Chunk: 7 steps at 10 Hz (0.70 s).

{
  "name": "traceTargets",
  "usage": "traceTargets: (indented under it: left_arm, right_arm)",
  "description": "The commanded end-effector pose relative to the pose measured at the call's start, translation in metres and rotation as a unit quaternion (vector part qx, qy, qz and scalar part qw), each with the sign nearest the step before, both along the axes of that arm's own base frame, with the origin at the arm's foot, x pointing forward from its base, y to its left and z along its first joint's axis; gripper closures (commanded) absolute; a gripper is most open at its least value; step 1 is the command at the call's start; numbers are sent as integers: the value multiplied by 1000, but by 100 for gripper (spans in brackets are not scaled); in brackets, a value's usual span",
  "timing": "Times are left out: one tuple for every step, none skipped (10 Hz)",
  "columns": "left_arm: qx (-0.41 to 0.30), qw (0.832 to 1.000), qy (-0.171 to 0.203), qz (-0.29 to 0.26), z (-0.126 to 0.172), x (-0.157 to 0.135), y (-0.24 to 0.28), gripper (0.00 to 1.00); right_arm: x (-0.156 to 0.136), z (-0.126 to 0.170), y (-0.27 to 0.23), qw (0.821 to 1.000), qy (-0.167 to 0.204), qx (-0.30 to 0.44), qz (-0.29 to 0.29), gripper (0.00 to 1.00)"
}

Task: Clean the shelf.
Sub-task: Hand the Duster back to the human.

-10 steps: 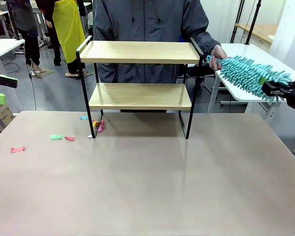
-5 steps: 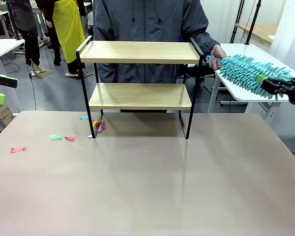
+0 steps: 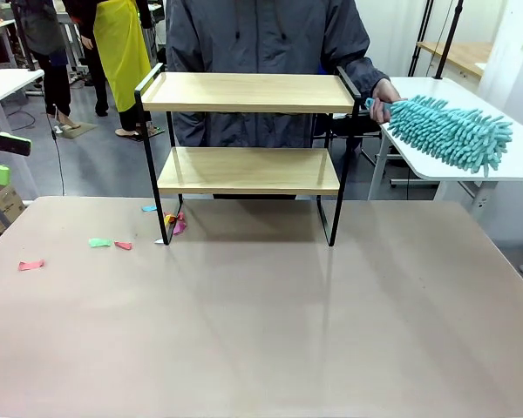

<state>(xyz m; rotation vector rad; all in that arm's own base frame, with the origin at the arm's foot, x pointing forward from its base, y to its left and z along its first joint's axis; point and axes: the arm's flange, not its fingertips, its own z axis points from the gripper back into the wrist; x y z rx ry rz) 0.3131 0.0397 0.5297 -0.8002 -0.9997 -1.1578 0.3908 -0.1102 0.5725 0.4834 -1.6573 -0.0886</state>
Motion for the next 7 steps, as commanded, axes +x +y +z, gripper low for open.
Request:
traceTargets:
  left_arm:
    - [-11, 1000, -11, -5, 1, 2, -1, 0]
    - [-11, 1000, -11, -5, 1, 2, -1, 0]
    - [-11, 1000, -11, -5, 1, 2, -1, 0]
    - [-11, 1000, -11, -5, 1, 2, -1, 0]
    - [-11, 1000, -11, -5, 1, 2, -1, 0]
    - [-11, 1000, -11, -5, 1, 2, -1, 0]
    - [-11, 1000, -11, -5, 1, 2, -1, 0]
  right_arm:
    - [13, 40, -39, 995, -4, 96, -27, 0]
    - [14, 51, -56, 992, -10, 120, -37, 0]
    - [14, 57, -66, 991, -19, 123, -39, 0]
    - [15, 57, -71, 990, -17, 133, -41, 0]
    - [5, 58, -61, 993, -23, 109, -39, 0]
    - [5, 58, -61, 993, -23, 109, -39, 0]
    - [5, 58, -61, 993, -23, 109, -39, 0]
